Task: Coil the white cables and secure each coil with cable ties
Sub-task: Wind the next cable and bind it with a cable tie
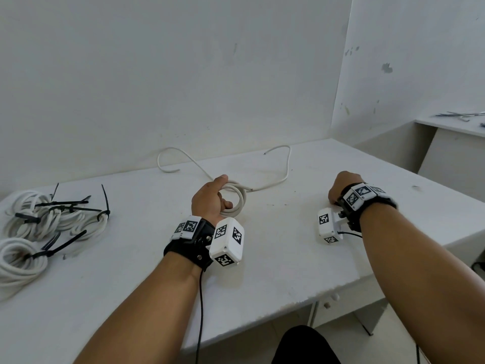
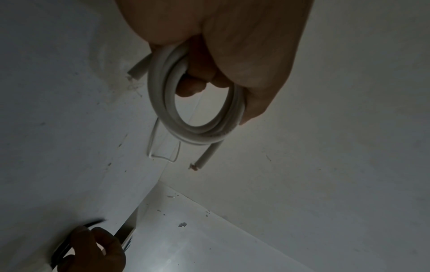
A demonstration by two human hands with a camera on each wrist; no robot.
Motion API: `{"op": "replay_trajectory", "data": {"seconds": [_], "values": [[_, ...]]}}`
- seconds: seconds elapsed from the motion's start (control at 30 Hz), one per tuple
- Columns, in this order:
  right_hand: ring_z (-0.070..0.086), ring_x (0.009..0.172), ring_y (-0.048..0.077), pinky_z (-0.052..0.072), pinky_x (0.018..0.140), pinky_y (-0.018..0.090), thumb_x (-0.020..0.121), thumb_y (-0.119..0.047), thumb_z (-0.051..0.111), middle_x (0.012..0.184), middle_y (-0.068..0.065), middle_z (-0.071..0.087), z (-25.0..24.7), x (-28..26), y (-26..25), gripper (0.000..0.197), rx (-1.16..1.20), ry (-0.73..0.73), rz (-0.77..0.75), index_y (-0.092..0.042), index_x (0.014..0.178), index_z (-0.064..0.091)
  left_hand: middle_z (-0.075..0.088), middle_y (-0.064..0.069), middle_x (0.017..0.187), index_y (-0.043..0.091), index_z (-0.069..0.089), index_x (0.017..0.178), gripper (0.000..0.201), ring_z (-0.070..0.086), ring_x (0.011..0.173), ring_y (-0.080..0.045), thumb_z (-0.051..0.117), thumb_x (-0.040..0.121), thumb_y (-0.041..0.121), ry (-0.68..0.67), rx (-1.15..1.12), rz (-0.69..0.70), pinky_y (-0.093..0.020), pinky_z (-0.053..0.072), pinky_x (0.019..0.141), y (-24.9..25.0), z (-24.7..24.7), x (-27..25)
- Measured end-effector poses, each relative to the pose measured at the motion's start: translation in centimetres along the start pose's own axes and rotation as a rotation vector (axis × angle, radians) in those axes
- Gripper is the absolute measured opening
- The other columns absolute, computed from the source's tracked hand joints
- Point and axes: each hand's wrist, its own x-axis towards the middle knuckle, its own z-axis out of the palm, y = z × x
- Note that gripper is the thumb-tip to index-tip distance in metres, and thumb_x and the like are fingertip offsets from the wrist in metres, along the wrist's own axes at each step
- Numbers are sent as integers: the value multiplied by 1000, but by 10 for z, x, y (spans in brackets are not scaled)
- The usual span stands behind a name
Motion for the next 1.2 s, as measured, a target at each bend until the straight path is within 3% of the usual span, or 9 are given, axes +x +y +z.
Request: {"op": "replay_trajectory", "data": {"seconds": [0.17,0.33,0.5,0.6,0.67,0.8,0.93,1.03,1.2], "values": [[52,59,24,44,58,27,82,-11,63,68,10,55,-6,-7,-10,20,54,12,-74,-6,66,52,33,4,45,12,60,82,16,44,38,-15,68,86,26,-13,11,7,-19,38,44,2,-1,1],[63,79,24,47,68,26,80,-12,70,83,9,72,-8,-20,-48,9,248,-58,-334,-8,85,77,36,3,46,13,54,71,24,44,34,-14,68,87,23,-38,57,51,-17,38,43,15,-3,2],[54,84,16,36,60,19,91,-17,64,82,-8,55,5,-48,-103,11,365,-27,-592,-17,91,74,33,1,56,13,53,77,21,43,40,-15,68,87,24,-44,74,68,-17,39,41,38,-24,1],[52,85,15,36,71,21,90,-20,67,97,0,52,20,-59,-136,9,368,-31,-722,-22,91,75,30,1,54,13,54,77,21,41,40,-15,67,88,24,-19,98,58,-19,39,43,47,-50,4],[54,78,12,38,65,20,90,-20,65,94,2,61,28,-66,-155,12,320,-98,-779,-26,89,75,30,2,53,14,52,71,25,40,38,-14,68,87,24,2,106,48,-22,38,45,44,-67,8],[59,65,3,43,59,15,88,-18,63,76,-6,69,42,-78,-185,14,446,-165,-790,-22,87,77,31,4,49,17,51,60,33,43,37,-15,69,87,25,23,116,14,-28,37,52,37,-94,12],[57,47,0,47,54,17,87,-26,67,68,0,73,56,-84,-204,18,573,-229,-739,-16,78,77,29,5,47,17,52,60,32,39,37,-14,69,86,23,21,23,-12,-28,35,54,39,-106,15],[62,53,9,51,59,20,85,-17,69,67,2,72,62,-90,-209,11,758,-298,-696,-12,81,77,28,5,45,16,49,62,32,36,36,-14,68,87,21,-14,27,-26,-26,33,51,37,-104,16],[65,67,23,59,66,32,90,-3,66,78,15,68,66,-106,-211,6,1080,-618,-596,-8,92,64,29,6,43,12,49,68,27,32,35,-13,66,88,18,-33,93,-9,-20,37,40,32,-100,20]]}}
